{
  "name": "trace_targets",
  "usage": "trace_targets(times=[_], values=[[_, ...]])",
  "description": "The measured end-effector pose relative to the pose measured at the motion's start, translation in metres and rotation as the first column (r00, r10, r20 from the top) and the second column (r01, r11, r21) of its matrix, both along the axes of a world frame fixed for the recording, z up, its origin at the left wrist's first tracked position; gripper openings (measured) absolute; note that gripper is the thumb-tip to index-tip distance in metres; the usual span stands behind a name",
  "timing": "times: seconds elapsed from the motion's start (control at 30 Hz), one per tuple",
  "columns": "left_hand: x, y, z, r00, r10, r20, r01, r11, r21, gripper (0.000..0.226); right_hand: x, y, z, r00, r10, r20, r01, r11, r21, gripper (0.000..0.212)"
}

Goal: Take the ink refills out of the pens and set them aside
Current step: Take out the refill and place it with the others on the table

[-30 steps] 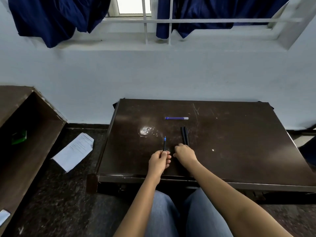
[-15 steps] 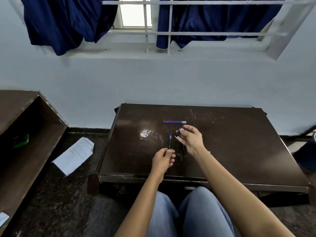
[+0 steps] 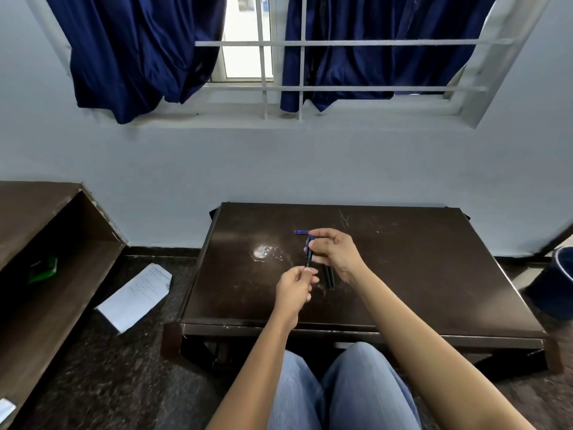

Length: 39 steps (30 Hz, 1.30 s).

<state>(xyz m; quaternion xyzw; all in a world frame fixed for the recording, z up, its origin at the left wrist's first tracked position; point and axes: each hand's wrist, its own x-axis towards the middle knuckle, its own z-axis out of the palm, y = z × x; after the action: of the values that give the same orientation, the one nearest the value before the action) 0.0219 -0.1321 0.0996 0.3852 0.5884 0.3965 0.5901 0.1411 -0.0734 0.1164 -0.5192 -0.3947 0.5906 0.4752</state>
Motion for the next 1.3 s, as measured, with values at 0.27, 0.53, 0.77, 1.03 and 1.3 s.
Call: trace_targets(times=[0.27, 0.53, 0.77, 1.03, 1.3], values=[[0.005, 0.005, 0.004, 0.978, 0.135, -0.159, -0.139, 0.990, -0.015, 0.019, -0.016, -0.011, -0.019, 0.984, -0.166, 0.063, 0.167, 0.986, -0.021, 0.025], [0.000, -0.005, -0.016, 0.941, 0.042, -0.336, -0.057, 0.998, -0.036, 0.021, -0.024, -0.018, -0.037, 0.948, -0.154, 0.277, 0.187, 0.977, -0.098, 0.024], [-0.011, 0.008, -0.020, 0.998, -0.068, 0.016, 0.070, 0.936, -0.346, 0.020, -0.006, -0.011, -0.071, 0.986, -0.086, -0.141, 0.042, 0.956, -0.289, 0.032], [0.003, 0.046, -0.052, 0.939, -0.010, -0.344, -0.069, 0.973, -0.219, 0.029, 0.032, 0.018, -0.090, 0.851, -0.164, 0.499, 0.279, 0.945, -0.167, 0.024], [0.024, 0.097, -0.061, 0.750, -0.109, -0.653, -0.003, 0.986, -0.169, 0.024, 0.048, 0.035, -0.112, 0.723, -0.042, 0.689, 0.186, 0.973, -0.136, 0.028]])
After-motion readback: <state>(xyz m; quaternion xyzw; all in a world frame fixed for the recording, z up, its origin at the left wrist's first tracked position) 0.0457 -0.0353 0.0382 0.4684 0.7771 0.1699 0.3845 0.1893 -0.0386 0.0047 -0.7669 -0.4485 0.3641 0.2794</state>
